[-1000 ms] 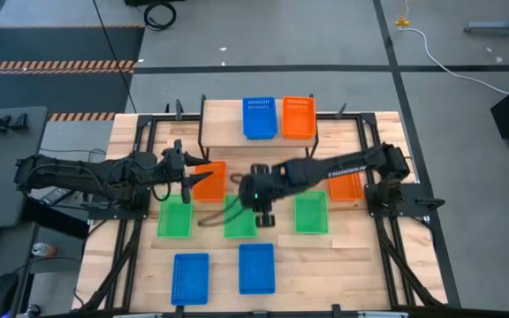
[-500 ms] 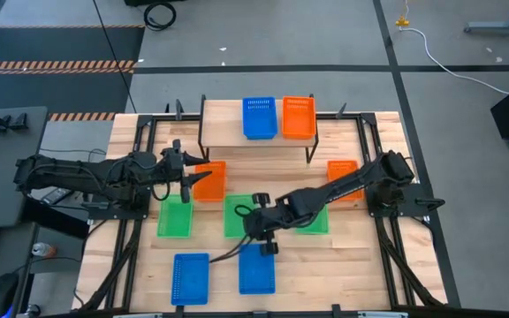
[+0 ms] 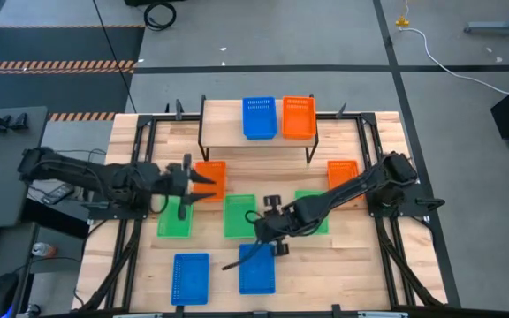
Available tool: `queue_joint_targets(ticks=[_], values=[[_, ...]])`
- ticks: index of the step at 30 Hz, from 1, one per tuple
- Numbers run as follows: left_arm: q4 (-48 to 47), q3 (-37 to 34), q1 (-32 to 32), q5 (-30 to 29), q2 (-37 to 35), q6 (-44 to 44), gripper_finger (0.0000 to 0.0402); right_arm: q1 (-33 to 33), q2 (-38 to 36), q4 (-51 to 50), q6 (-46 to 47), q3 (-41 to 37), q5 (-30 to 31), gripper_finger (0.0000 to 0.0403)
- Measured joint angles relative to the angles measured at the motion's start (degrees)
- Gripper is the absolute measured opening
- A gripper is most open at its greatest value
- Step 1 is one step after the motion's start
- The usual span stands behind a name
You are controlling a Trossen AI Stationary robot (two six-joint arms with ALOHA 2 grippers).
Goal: Stack baskets on shelf by color
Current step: Put the middle green bin on the shelf
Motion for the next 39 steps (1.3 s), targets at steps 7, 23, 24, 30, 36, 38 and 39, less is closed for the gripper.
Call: queue_joint_targets(ticks=[7,23,24,30,36,38,39], values=[[2.8,0.4,-9.6,-4.6,14.6,-6.6,0.0153,-0.5,-9.0,-12.2,3.7,0.0,9.5,0.0126],[-43.3,39.1,-15.9,-9.4,50.2,-22.9,0.0160,-0.9,-33.4,-33.4,19.1,-3.1,14.3,0.0126],[-44.7,40.2,-15.4,-8.5,51.5,-23.5,0.0165,-0.6,-34.9,-33.3,20.0,-4.4,14.2,0.0126],[-46.1,41.0,-12.3,0.6,56.0,-25.1,0.0207,1.6,-42.5,-33.1,27.1,-13.4,13.3,0.0128],[-46.2,41.0,-11.9,1.8,56.0,-23.7,0.0232,4.2,-46.1,-32.7,32.8,-19.1,11.0,0.0128],[-46.5,41.0,-11.8,1.7,56.8,-23.7,0.0231,4.8,-46.2,-32.3,34.0,-19.4,11.0,0.0128],[-46.3,41.0,-11.7,1.6,57.6,-23.8,0.0227,5.0,-46.1,-32.2,34.4,-19.4,11.0,0.0128]])
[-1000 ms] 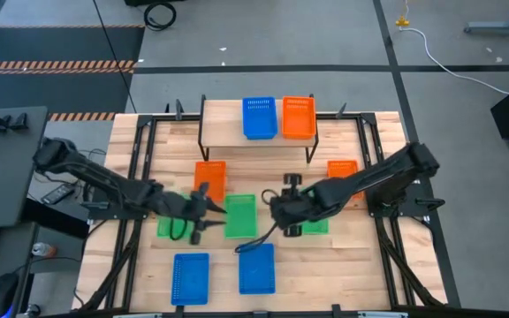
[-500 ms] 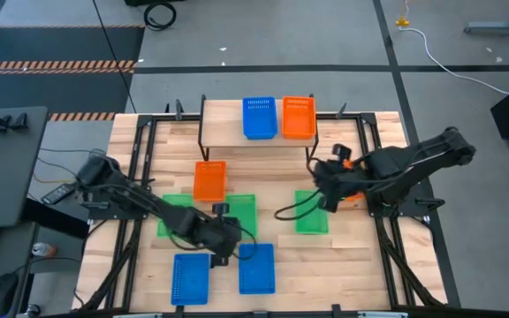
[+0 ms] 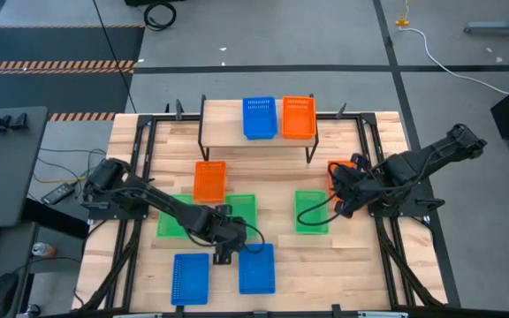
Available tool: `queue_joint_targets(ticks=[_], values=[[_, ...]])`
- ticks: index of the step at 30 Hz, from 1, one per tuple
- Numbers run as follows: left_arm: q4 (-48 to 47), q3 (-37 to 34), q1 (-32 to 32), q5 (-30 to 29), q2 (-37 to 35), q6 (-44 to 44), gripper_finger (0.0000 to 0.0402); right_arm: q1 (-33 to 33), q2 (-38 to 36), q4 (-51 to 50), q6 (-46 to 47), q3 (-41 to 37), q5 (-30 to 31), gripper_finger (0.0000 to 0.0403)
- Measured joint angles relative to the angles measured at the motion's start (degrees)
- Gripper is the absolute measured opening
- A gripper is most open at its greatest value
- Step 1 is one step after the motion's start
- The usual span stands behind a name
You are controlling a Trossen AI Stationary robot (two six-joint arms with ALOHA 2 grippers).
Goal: Stack baskets on shelf by color
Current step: Put the middle green bin on the shelf
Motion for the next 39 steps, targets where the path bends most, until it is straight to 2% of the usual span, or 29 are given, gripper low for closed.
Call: queue_joint_targets(ticks=[4,7,10,12,16,22,29,39], values=[[1.4,-0.1,0.0,-0.5,2.6,2.7,0.0184,0.8,0.5,2.7,0.2,0.0,0.0,0.0128],[0.9,-0.1,-0.2,-1.7,3.3,3.3,0.0120,1.3,1.1,4.2,0.2,0.0,-0.4,0.0128],[-1.2,-0.1,0.6,-3.4,2.7,3.6,0.0038,1.9,1.4,5.0,1.0,0.0,-1.3,0.0128],[-1.9,-0.1,1.3,-4.9,1.6,4.4,0.0013,2.5,1.7,5.1,1.9,0.0,-1.5,0.0128],[-2.9,0.2,2.3,-6.2,-2.0,7.0,0.0007,3.6,2.1,5.6,2.3,0.0,-1.6,0.0128],[-8.8,5.7,3.3,-9.4,-8.4,11.6,0.0005,4.1,2.4,6.0,3.3,0.0,-1.5,0.0128],[-23.3,13.1,4.1,-17.6,-13.0,13.8,0.0004,4.1,2.6,6.3,3.2,0.0,-1.4,0.0128],[-31.2,15.1,12.3,-18.0,-18.3,18.0,0.0004,4.1,2.6,6.6,2.7,0.0,-1.1,0.0128]])
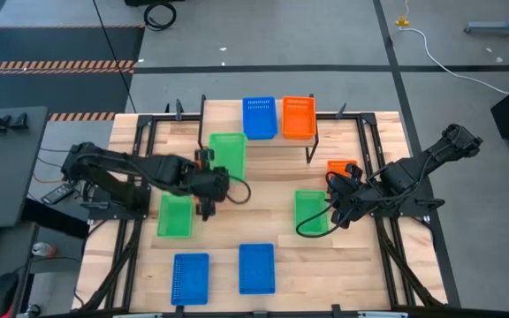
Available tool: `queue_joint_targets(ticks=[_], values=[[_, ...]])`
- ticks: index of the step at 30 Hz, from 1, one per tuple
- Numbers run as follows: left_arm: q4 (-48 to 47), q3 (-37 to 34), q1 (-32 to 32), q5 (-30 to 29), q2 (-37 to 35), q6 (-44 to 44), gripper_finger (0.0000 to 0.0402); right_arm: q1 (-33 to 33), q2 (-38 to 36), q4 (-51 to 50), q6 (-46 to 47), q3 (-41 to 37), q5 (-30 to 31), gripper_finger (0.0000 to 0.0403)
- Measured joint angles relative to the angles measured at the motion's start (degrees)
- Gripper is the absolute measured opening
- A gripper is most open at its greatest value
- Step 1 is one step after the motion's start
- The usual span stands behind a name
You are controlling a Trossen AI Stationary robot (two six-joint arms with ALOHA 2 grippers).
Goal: Stack baskets on shelf by color
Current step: Put the middle green bin on the shelf
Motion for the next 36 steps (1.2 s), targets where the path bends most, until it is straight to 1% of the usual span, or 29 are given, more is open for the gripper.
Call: queue_joint_targets(ticks=[3,8,13,19,23,27,33,36], values=[[-2.5,0.0,3.2,-0.2,-0.7,2.4,0.0005,0.0,0.0,0.2,-0.3,0.0,0.0,0.0128],[-0.9,0.0,8.4,0.6,-0.9,9.5,0.0005,0.0,0.0,0.9,-1.6,0.0,1.6,0.0128],[0.8,0.0,15.5,6.8,-0.7,16.7,0.0006,0.0,0.0,2.1,-2.5,0.0,1.7,0.0128],[1.6,0.0,25.6,10.5,-0.7,22.1,0.0007,0.0,0.0,2.4,-2.6,0.0,1.7,0.0128],[4.2,0.0,30.7,14.8,-0.7,25.9,0.0007,0.0,0.0,2.4,-2.9,0.0,1.7,0.0128],[6.1,0.0,33.9,17.3,0.9,28.5,0.0008,0.0,0.0,2.4,-3.0,0.0,1.7,0.0128],[5.5,-0.1,36.9,17.4,6.7,30.1,0.0008,0.0,0.0,2.3,-3.0,0.0,1.7,0.0128],[6.7,0.1,38.2,17.2,8.4,30.4,0.0009,0.0,0.0,2.3,-3.0,0.0,1.7,0.0128]])
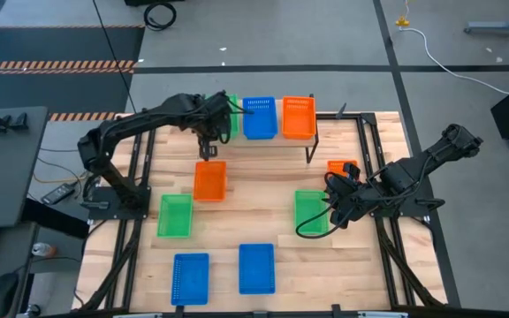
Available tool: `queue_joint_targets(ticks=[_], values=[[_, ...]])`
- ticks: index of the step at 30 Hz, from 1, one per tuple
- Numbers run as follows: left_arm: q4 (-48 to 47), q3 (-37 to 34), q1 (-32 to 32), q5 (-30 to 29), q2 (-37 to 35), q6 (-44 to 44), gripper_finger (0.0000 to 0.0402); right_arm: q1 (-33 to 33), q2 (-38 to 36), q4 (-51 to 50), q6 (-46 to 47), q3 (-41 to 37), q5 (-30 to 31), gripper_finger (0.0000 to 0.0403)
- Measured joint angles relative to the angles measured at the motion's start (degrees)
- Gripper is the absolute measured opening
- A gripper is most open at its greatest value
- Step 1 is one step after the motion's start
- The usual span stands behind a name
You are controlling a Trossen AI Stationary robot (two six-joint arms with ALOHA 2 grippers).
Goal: Stack baskets on shelf by color
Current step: Put the middle green bin on the shelf
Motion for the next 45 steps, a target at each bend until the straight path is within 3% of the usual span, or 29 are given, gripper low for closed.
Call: queue_joint_targets(ticks=[7,17,25,30,39,45], values=[[-0.5,0.0,1.3,-0.2,0.1,-1.3,0.0011,0.0,0.0,0.0,0.0,0.0,0.0,0.0128],[-2.0,-0.2,-1.8,0.1,-0.3,-2.0,0.0066,0.0,0.0,0.0,0.0,0.0,0.0,0.0128],[-3.0,-0.2,-3.0,-2.5,-0.5,-2.0,0.0082,0.0,0.0,0.0,0.0,0.0,0.0,0.0128],[-5.1,-0.2,-3.0,-5.9,-0.5,-1.8,0.0073,0.0,0.0,0.0,0.0,0.0,0.0,0.0128],[-6.2,-0.2,-3.0,-6.0,-0.5,-1.3,0.0027,0.0,0.0,0.1,0.0,0.0,0.0,0.0128],[-5.4,-0.2,-3.0,-6.0,-0.5,-1.5,0.0017,0.0,0.0,0.0,0.0,0.0,0.0,0.0128]])
